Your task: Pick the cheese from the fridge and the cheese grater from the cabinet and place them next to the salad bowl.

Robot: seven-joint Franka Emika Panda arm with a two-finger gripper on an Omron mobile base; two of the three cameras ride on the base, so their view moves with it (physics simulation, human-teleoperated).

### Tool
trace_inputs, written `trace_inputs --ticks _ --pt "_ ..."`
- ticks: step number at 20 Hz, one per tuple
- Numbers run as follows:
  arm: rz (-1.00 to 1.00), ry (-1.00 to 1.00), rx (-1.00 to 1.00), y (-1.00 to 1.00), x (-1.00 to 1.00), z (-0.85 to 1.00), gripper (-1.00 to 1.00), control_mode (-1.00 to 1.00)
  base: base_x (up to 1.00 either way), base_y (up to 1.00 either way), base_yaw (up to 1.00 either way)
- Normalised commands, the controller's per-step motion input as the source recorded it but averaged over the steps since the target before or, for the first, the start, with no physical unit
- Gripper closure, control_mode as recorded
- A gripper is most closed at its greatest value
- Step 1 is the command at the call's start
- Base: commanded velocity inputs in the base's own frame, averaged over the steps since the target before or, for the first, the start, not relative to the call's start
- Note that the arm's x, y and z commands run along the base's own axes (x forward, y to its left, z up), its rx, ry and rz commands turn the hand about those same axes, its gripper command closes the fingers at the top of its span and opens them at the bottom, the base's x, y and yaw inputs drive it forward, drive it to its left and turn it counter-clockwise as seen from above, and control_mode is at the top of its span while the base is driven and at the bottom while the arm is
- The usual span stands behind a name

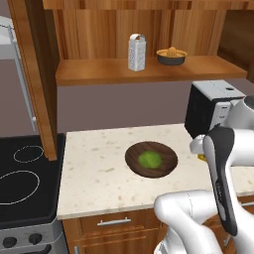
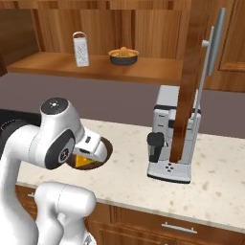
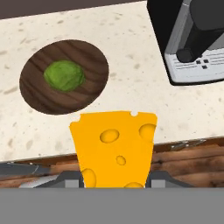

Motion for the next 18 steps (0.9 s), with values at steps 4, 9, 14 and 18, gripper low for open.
trace_inputs --ticks 4,9,14,18 --pt "0.0 0.05 0.0 -0.15 0.38 -0.39 1.0 -1.0 0.0 0.0 0.0" --pt "0.0 0.02 0.0 -0.18 0.41 -0.28 1.0 -1.0 0.0 0.0 0.0" --pt "0.0 0.06 0.0 -0.23 0.46 -0.33 1.0 -1.0 0.0 0.0 0.0" --pt "0.0 0.0 -0.01 -0.16 0.48 -0.38 1.0 -1.0 0.0 0.0 0.0"
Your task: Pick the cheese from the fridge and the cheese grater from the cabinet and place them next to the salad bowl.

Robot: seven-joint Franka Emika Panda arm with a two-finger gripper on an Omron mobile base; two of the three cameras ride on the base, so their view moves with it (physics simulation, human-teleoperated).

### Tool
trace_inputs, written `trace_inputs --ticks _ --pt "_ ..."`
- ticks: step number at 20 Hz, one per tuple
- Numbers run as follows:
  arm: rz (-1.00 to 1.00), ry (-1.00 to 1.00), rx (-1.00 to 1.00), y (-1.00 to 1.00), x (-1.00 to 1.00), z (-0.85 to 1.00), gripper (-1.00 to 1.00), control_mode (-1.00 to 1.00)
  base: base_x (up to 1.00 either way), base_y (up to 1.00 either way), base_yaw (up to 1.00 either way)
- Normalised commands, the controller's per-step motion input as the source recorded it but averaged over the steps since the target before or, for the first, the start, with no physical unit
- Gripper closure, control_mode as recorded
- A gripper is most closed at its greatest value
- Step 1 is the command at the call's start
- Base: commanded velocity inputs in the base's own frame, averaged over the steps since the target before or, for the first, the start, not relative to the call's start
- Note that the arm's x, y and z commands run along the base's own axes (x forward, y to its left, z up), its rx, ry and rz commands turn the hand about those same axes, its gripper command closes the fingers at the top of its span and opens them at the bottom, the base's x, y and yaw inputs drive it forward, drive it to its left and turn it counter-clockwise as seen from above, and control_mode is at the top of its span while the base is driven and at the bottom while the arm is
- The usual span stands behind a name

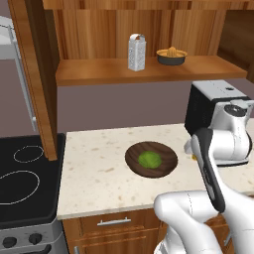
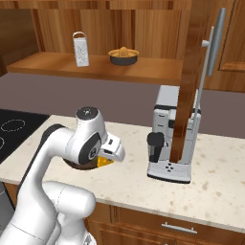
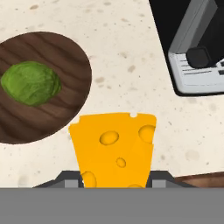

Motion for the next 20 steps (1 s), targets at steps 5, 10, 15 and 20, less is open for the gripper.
trace_inputs --ticks 5,10,15,20 --pt "0.0 0.0 -0.01 -0.16 0.38 -0.47 1.0 -1.0 0.0 0.0 0.0" --pt "0.0 0.02 -0.04 -0.2 0.32 -0.49 1.0 -1.0 0.0 0.0 0.0" --pt "0.0 0.11 0.0 -0.22 0.37 -0.4 1.0 -1.0 0.0 0.0 0.0" --pt "0.0 0.1 0.01 -0.2 0.33 -0.36 1.0 -1.0 0.0 0.0 0.0"
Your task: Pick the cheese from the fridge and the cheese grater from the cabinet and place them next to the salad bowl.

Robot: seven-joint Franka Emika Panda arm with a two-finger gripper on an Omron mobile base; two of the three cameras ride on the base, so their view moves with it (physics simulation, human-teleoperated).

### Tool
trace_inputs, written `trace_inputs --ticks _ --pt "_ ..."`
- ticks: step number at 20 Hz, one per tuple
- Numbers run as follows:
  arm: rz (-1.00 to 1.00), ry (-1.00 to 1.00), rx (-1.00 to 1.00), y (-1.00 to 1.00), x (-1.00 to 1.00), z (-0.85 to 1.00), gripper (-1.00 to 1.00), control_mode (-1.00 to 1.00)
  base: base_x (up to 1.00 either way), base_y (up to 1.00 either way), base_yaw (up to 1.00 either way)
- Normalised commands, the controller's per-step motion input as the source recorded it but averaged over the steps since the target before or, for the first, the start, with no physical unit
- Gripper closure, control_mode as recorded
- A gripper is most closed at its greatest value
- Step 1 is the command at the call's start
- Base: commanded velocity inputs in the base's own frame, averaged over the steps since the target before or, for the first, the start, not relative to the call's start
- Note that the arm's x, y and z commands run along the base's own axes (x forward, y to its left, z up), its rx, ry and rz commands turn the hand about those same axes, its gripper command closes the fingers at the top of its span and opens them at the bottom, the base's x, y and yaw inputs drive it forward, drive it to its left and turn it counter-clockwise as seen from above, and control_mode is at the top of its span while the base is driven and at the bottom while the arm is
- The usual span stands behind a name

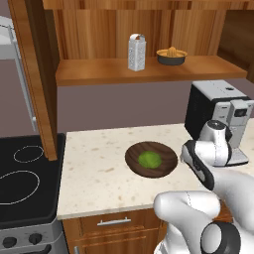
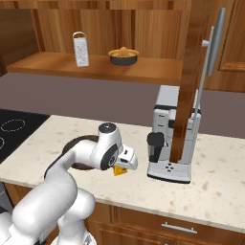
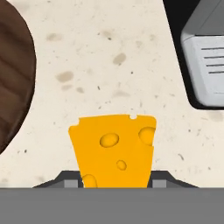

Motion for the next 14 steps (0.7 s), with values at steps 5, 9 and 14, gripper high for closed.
trace_inputs --ticks 5,9,14 --pt "0.0 0.03 0.0 -0.09 0.35 -0.32 1.0 -1.0 0.0 0.0 0.0" --pt "0.0 -0.04 0.02 -0.04 0.23 -0.26 1.0 -1.0 0.0 0.0 0.0" --pt "0.0 -0.02 0.03 0.0 0.17 -0.27 1.0 -1.0 0.0 0.0 0.0"
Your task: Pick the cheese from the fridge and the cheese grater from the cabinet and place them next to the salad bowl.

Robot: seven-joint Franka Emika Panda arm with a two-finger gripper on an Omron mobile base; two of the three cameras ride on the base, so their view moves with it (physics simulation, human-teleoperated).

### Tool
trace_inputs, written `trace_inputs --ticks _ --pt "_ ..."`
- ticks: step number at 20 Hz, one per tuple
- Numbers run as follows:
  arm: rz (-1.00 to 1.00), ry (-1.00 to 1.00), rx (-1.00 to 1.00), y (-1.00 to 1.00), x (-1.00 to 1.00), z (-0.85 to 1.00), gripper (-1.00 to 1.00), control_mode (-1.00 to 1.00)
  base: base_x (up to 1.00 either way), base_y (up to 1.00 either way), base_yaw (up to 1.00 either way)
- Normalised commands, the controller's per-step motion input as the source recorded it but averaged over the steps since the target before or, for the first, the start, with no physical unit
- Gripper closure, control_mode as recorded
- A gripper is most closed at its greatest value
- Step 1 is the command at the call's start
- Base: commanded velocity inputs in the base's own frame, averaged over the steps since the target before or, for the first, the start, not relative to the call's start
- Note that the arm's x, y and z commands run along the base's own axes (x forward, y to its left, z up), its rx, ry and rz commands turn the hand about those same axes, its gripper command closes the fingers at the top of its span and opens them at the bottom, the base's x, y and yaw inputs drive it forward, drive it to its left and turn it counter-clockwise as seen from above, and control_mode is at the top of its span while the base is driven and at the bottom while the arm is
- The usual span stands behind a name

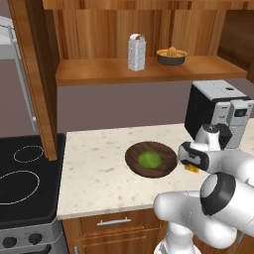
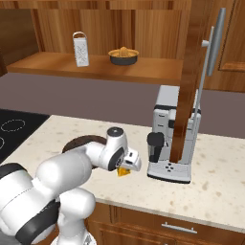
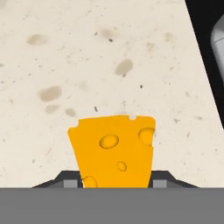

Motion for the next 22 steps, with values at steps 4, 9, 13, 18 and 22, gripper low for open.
trace_inputs --ticks 4,9,13,18,22 --pt "0.0 -0.02 0.03 0.0 0.19 -0.25 1.0 -1.0 0.0 0.0 0.0" --pt "0.0 -0.03 0.01 0.0 0.17 -0.24 1.0 -1.0 0.0 0.0 0.0" --pt "0.0 -0.02 0.01 0.0 0.06 -0.24 1.0 -1.0 0.0 0.0 0.0" --pt "-0.03 0.0 0.02 0.0 -0.04 -0.27 -1.0 -1.0 0.0 0.0 0.0" --pt "-0.05 0.0 0.0 0.01 -0.05 -0.13 -1.0 -1.0 0.0 0.0 0.0"
